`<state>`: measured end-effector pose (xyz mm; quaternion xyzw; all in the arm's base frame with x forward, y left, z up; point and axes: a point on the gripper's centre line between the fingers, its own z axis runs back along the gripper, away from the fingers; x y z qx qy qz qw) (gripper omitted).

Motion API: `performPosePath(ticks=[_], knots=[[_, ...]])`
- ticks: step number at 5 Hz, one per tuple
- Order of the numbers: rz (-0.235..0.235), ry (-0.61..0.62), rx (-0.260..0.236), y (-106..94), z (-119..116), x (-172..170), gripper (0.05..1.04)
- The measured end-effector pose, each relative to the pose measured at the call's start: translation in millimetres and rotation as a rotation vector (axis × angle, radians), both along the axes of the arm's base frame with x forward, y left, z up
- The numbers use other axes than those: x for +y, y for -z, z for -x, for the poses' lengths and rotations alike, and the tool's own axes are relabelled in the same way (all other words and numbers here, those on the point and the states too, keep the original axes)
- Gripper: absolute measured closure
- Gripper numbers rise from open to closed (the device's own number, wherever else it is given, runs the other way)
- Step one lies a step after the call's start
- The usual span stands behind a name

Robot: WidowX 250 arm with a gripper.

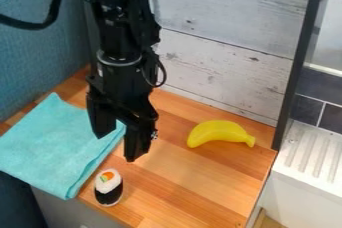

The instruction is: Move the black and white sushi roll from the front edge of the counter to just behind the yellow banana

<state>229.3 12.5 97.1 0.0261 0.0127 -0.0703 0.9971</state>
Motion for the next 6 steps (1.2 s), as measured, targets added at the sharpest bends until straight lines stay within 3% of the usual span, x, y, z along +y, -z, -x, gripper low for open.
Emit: performPosePath(ticks=[1, 3, 4, 6], knots=[[0.0, -0.001, 0.014, 4.8, 1.9, -0.1, 0.083], [0.007, -0.02, -0.045, 23.1, 10.7, 15.5, 0.083], [0.012, 0.001, 0.0, 40.7, 12.5, 15.5, 0.083], [0.051, -0.004, 0.02, 61.4, 12.2, 16.0, 0.083]])
